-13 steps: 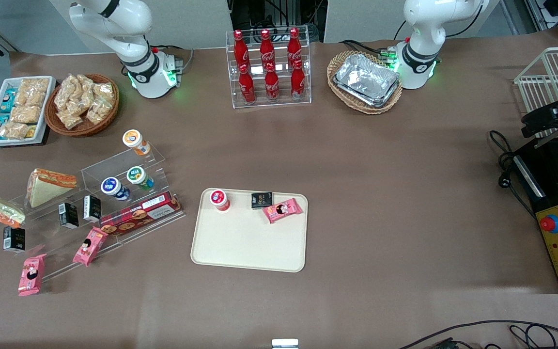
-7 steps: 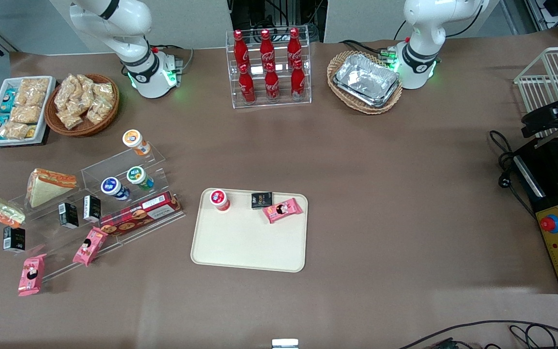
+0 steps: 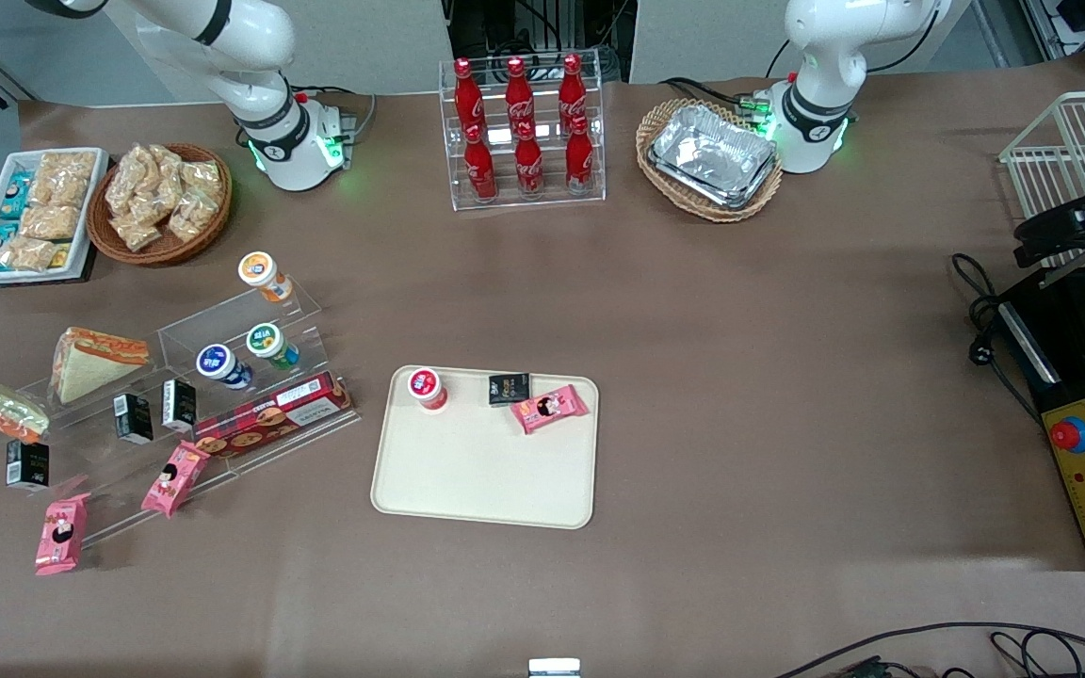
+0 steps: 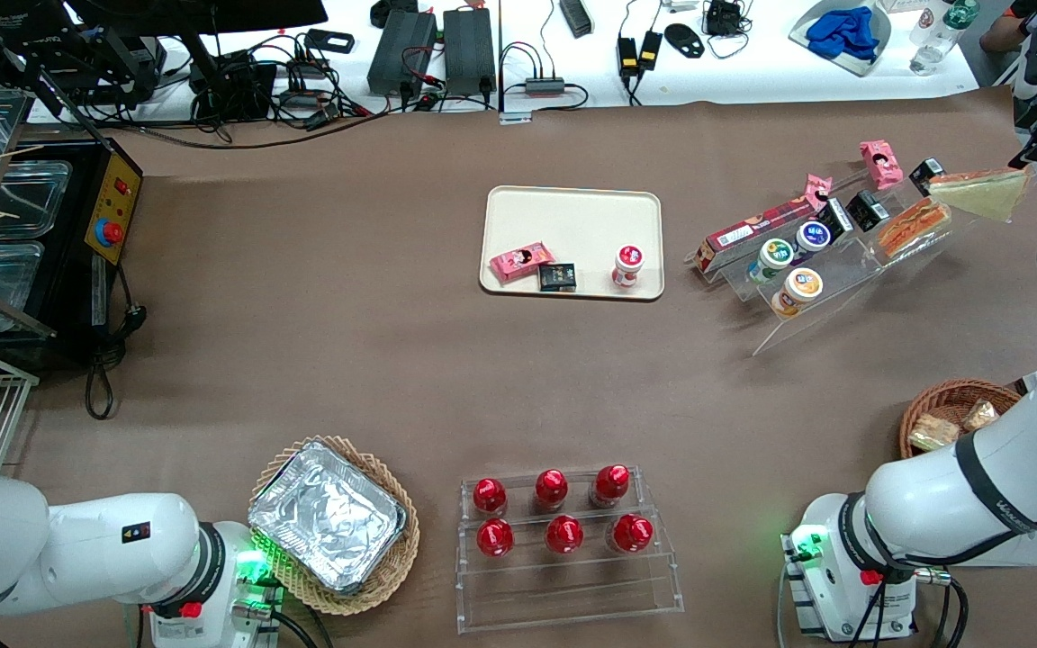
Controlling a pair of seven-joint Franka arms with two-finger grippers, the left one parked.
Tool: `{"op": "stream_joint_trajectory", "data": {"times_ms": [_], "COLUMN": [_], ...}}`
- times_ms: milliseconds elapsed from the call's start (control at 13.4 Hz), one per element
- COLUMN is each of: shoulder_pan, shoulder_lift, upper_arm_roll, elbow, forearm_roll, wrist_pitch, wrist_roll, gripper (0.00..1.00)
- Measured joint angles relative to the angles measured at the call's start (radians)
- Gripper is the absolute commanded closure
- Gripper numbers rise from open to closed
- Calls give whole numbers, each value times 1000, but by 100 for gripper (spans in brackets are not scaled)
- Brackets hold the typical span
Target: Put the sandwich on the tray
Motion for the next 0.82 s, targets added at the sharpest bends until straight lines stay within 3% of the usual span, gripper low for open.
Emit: {"op": "stream_joint_trajectory", "data": {"times_ms": [374, 823], "shoulder_pan": [-15, -20], "shoulder_lift": [69, 86], "upper_arm_roll": [-41, -55], "elbow": [0, -28], "forearm_roll": [79, 88], "wrist_pitch": [33, 38], "wrist_roll": [-87, -97], "gripper": [0, 0]}}
